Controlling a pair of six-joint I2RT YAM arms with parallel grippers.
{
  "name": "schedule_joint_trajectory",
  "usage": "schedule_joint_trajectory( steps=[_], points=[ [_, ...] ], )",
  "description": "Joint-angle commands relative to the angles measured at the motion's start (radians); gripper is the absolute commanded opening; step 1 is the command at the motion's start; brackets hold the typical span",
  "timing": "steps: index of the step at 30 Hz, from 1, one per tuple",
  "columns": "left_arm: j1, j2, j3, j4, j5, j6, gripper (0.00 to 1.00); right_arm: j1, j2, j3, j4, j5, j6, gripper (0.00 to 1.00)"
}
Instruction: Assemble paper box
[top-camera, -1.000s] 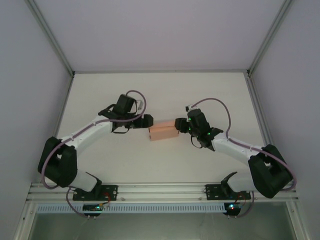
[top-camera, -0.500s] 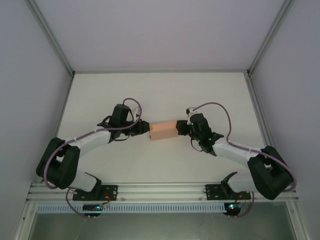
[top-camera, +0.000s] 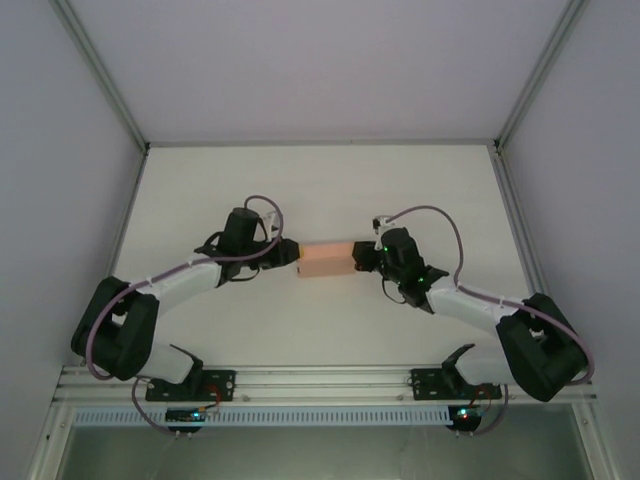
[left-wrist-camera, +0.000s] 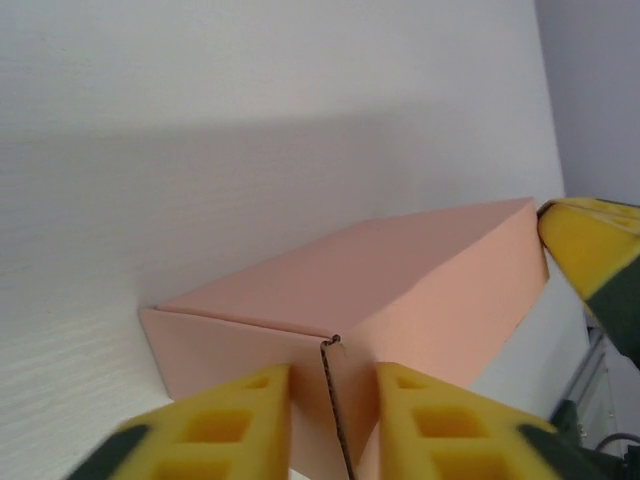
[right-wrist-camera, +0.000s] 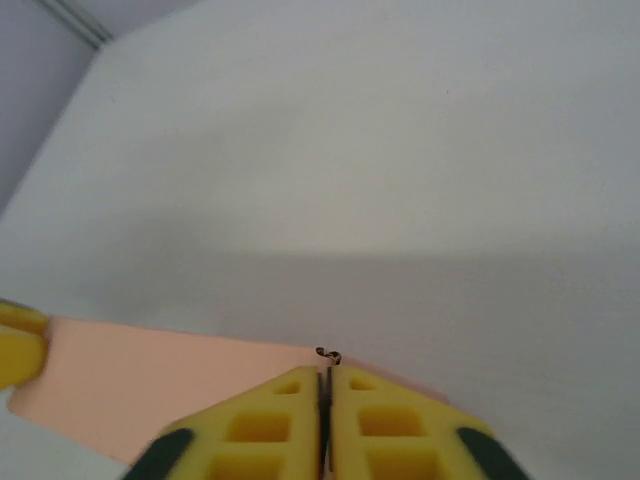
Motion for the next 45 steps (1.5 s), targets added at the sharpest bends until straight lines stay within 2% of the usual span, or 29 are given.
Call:
schedule_joint_trajectory(
  steps=[1,3,5,6,7,9,10,11,12,16,19,22,27,29,31,34,37,41,45],
  points=[
    [-0.002,-0.016,0.069,-0.216,-0.123,0.080,0.49,0.000,0.006,0.083,-0.329,-0.048,-0.106,0.22],
    [-0.002,-0.037,0.137,-0.265,-0.159,0.110,0.57,-0.018,-0.001,0.172,-0.391,-0.044,-0.153,0.30],
    [-0.002,-0.057,0.195,-0.312,-0.207,0.131,0.81,-0.039,0.003,0.254,-0.448,-0.060,-0.187,0.33],
    [0.000,-0.068,0.220,-0.332,-0.238,0.143,0.95,-0.048,0.007,0.295,-0.467,-0.084,-0.217,0.39],
    [0.000,-0.079,0.239,-0.355,-0.267,0.152,1.00,-0.056,0.011,0.329,-0.478,-0.107,-0.242,0.48],
    [0.005,-0.107,0.268,-0.395,-0.335,0.174,1.00,-0.064,0.023,0.389,-0.497,-0.188,-0.338,0.62],
    [0.009,-0.119,0.275,-0.413,-0.368,0.180,1.00,-0.066,0.032,0.416,-0.511,-0.234,-0.403,0.73],
    [0.014,-0.133,0.280,-0.434,-0.402,0.187,1.00,-0.067,0.045,0.447,-0.538,-0.285,-0.490,0.98],
    [0.022,-0.146,0.280,-0.454,-0.433,0.190,0.99,-0.067,0.060,0.481,-0.578,-0.323,-0.590,0.99],
    [0.067,-0.212,0.232,-0.506,-0.534,0.190,1.00,-0.044,0.136,0.598,-0.767,-0.393,-0.956,0.99],
    [0.113,-0.276,0.161,-0.523,-0.599,0.170,1.00,-0.006,0.203,0.659,-0.858,-0.340,-1.172,0.99],
    [0.174,-0.327,0.094,-0.535,-0.585,0.146,1.00,0.030,0.291,0.736,-0.963,-0.284,-1.295,0.99],
    [0.222,-0.370,0.015,-0.540,-0.571,0.114,1.00,0.071,0.451,0.843,-1.053,-0.163,-1.372,0.99],
    [0.224,-0.369,0.003,-0.540,-0.569,0.107,1.00,0.097,0.506,0.869,-1.046,-0.069,-1.376,0.95],
    [0.224,-0.360,0.000,-0.540,-0.562,0.105,1.00,0.117,0.548,0.892,-1.031,0.009,-1.372,0.86],
    [0.226,-0.347,0.000,-0.541,-0.545,0.110,1.00,0.132,0.574,0.898,-1.000,0.038,-1.342,0.77],
    [0.226,-0.344,-0.005,-0.537,-0.538,0.107,1.00,0.135,0.566,0.861,-0.909,0.120,-1.318,0.55],
    [0.226,-0.339,-0.008,-0.524,-0.528,0.110,1.00,0.140,0.558,0.818,-0.826,0.243,-1.302,0.55],
    [0.226,-0.330,-0.012,-0.523,-0.532,0.109,1.00,0.156,0.565,0.745,-0.687,0.421,-1.376,0.54]
  ],
)
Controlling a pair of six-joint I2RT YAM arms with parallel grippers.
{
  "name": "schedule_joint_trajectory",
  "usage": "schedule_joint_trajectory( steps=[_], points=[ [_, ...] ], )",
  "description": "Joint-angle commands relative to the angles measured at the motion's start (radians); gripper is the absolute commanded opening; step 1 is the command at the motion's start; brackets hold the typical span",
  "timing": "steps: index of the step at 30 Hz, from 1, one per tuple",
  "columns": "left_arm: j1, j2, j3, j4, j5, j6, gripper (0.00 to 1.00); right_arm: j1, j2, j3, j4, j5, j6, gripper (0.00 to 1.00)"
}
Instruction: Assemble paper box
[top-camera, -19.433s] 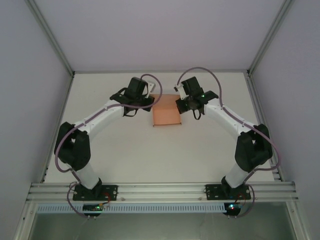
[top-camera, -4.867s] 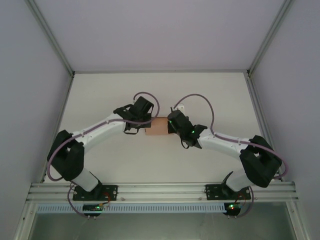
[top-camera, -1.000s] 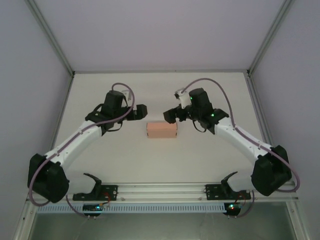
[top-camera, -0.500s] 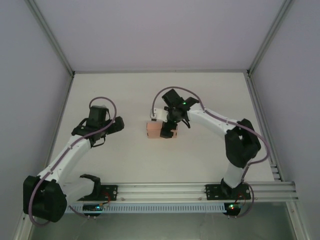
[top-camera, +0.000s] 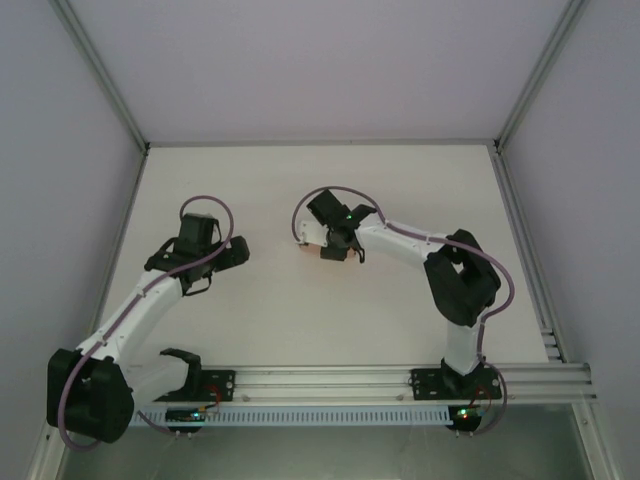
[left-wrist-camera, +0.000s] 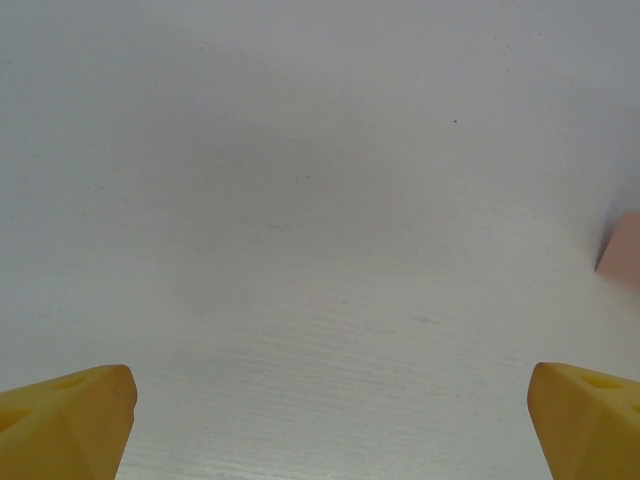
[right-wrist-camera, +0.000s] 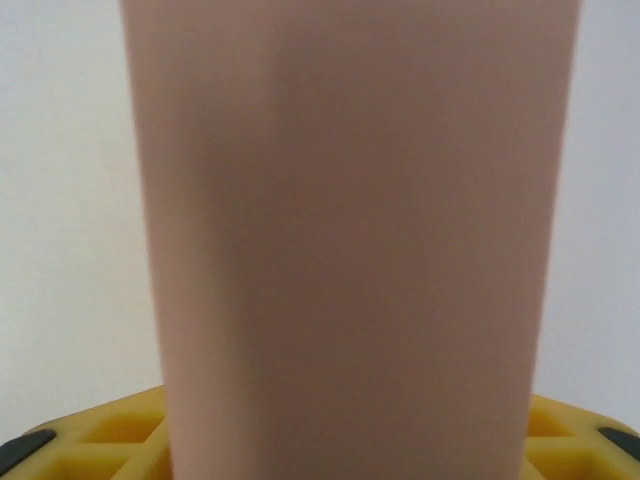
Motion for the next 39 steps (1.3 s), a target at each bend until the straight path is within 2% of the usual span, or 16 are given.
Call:
schedule_joint_trajectory(
  steps=[1,3,10,14,17,20,23,26,28,32,35,37,39],
  points=[
    [0.007,0.009,-0.011,0.008,0.011,-0.009,1.00,0.025,-0.009,-0.074,0.124,0.209,-0.083,0.55],
    [0.007,0.009,-0.014,0.007,0.016,-0.011,1.00,0.046,-0.013,-0.103,0.136,0.236,-0.117,0.63],
    [0.007,-0.017,-0.021,0.018,0.008,-0.003,1.00,0.120,-0.137,-0.233,0.103,0.174,-0.099,0.99],
    [0.007,-0.041,-0.021,0.035,0.003,0.010,1.00,0.142,-0.222,-0.290,0.061,0.167,-0.042,0.99],
    [0.007,-0.059,-0.021,0.063,-0.015,0.022,1.00,0.143,-0.318,-0.326,0.005,0.096,-0.010,0.99],
    [0.007,-0.074,-0.024,0.104,-0.058,0.040,1.00,0.128,-0.438,-0.382,0.023,0.044,0.018,0.99],
    [0.012,-0.070,-0.070,0.230,-0.187,0.085,1.00,0.052,-0.555,-0.459,0.127,0.012,0.099,0.99],
    [0.053,-0.009,-0.131,0.418,-0.328,0.151,1.00,-0.090,-0.649,-0.529,0.226,-0.066,0.265,0.99],
    [0.093,0.042,-0.155,0.519,-0.391,0.180,1.00,-0.208,-0.704,-0.598,0.341,-0.060,0.404,0.99],
    [0.131,0.131,-0.186,0.707,-0.379,0.319,1.00,-0.453,-0.780,-0.788,0.623,0.008,0.643,0.99],
    [0.137,0.189,-0.174,0.775,-0.369,0.398,1.00,-0.605,-0.793,-0.900,0.785,-0.047,0.810,0.99],
    [0.141,0.237,-0.221,0.935,-0.387,0.465,1.00,-0.675,-0.779,-0.943,0.867,-0.132,0.836,0.99],
    [0.151,0.296,-0.307,1.168,-0.369,0.508,1.00,-0.697,-0.736,-0.976,0.961,-0.120,0.813,0.99]
  ],
)
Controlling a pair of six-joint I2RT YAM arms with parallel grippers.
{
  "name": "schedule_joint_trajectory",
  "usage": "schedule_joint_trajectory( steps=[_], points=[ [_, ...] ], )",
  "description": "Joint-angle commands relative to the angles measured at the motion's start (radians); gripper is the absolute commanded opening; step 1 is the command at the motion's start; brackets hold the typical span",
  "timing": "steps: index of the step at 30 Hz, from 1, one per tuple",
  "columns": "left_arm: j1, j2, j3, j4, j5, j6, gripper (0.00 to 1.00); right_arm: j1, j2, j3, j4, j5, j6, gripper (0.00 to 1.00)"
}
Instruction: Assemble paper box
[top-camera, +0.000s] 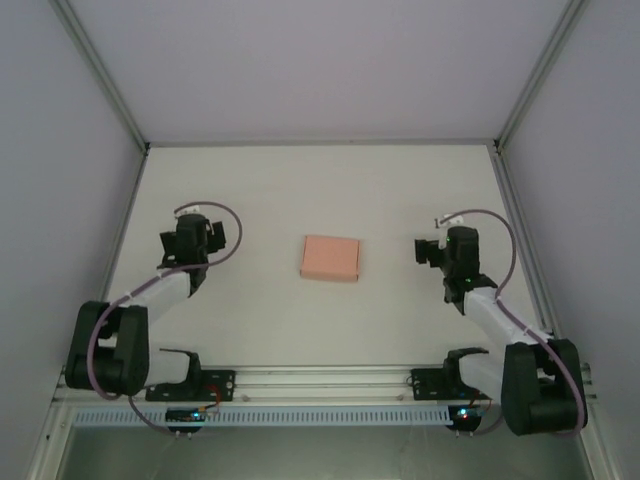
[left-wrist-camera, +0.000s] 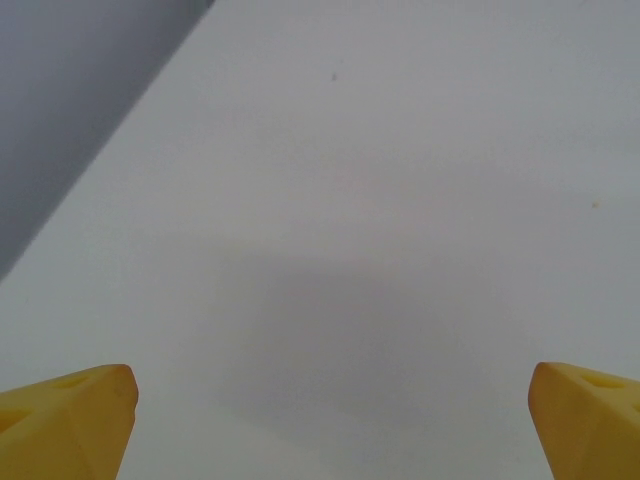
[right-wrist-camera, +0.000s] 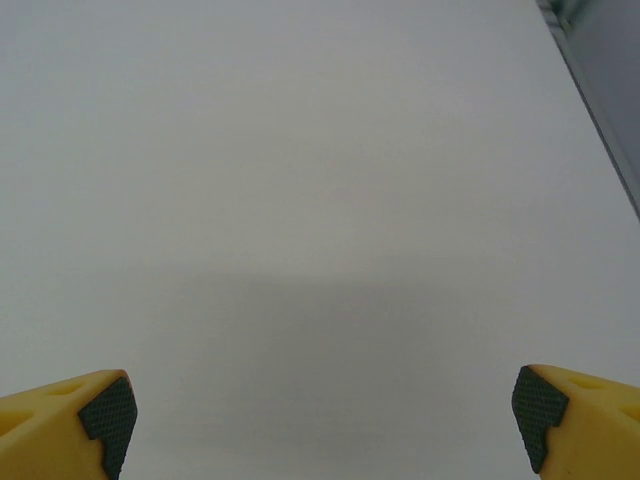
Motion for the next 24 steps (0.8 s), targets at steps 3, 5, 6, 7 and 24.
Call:
schedule_joint_trajectory(
  steps=[3,5,6,7,24],
  points=[
    [0.035,0.078,-0.139,0.459,0.069,0.160,1.00,-0.041,0.106,-0.081,0.368,-0.081,0.075,0.99],
    [0.064,0.074,-0.168,0.507,0.154,0.161,0.99,-0.047,0.191,-0.150,0.599,-0.098,0.074,0.99],
    [0.074,0.091,-0.194,0.571,0.174,0.160,1.00,-0.049,0.217,-0.166,0.679,-0.106,0.062,0.99],
    [0.087,0.125,-0.225,0.659,0.192,0.154,1.00,-0.055,0.251,-0.172,0.736,-0.137,0.062,0.99],
    [0.162,0.218,-0.170,0.630,0.272,0.096,0.99,-0.083,0.446,-0.030,0.654,-0.118,0.089,0.99]
  ],
)
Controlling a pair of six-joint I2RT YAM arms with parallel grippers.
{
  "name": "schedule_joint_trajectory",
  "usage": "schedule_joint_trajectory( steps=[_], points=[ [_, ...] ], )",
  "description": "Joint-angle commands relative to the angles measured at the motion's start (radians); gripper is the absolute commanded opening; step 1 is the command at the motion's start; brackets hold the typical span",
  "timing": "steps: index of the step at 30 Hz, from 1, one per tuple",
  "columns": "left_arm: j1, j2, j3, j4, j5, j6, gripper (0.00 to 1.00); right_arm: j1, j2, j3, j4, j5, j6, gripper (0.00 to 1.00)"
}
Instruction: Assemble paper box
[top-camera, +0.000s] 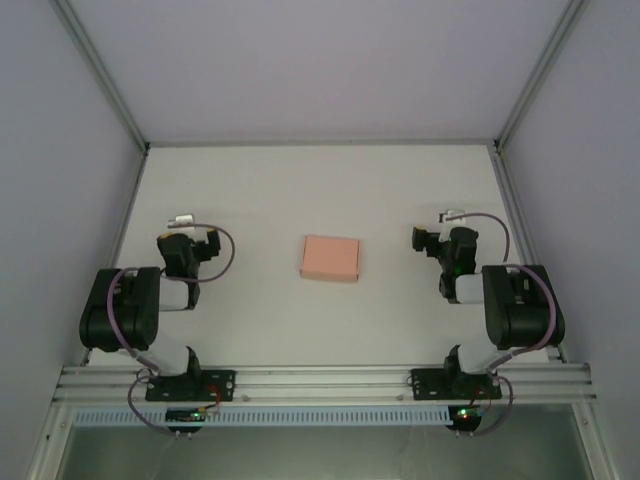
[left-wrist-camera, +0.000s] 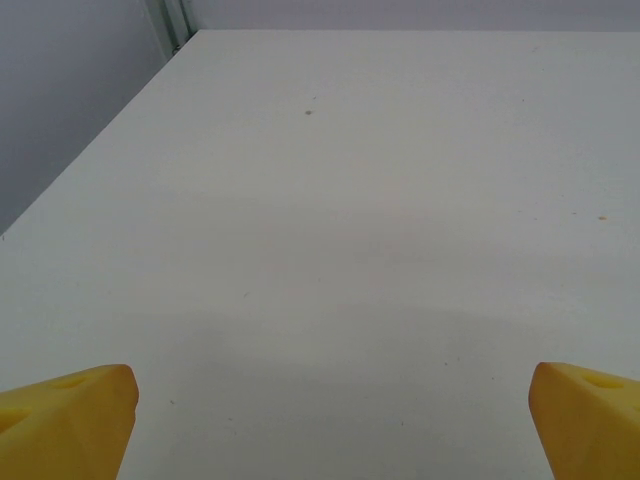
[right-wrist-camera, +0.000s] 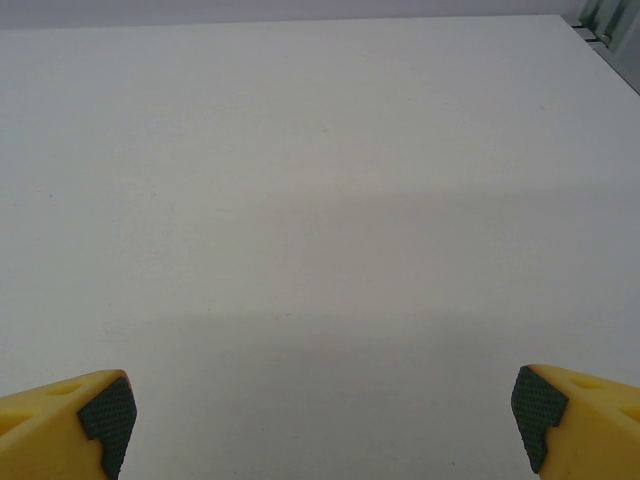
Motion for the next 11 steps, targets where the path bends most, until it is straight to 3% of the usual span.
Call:
schedule_joint_trajectory(
  steps=[1,11],
  points=[
    [0.000,-0.008,0.018,0.029,0.017,-0.011,0.99,0.002,0.000,0.009,0.018,0.018,0.014,0.99],
    [0.001,-0.008,0.019,0.029,0.018,-0.013,0.99,0.003,0.001,0.011,0.003,-0.004,0.013,0.99]
  ],
)
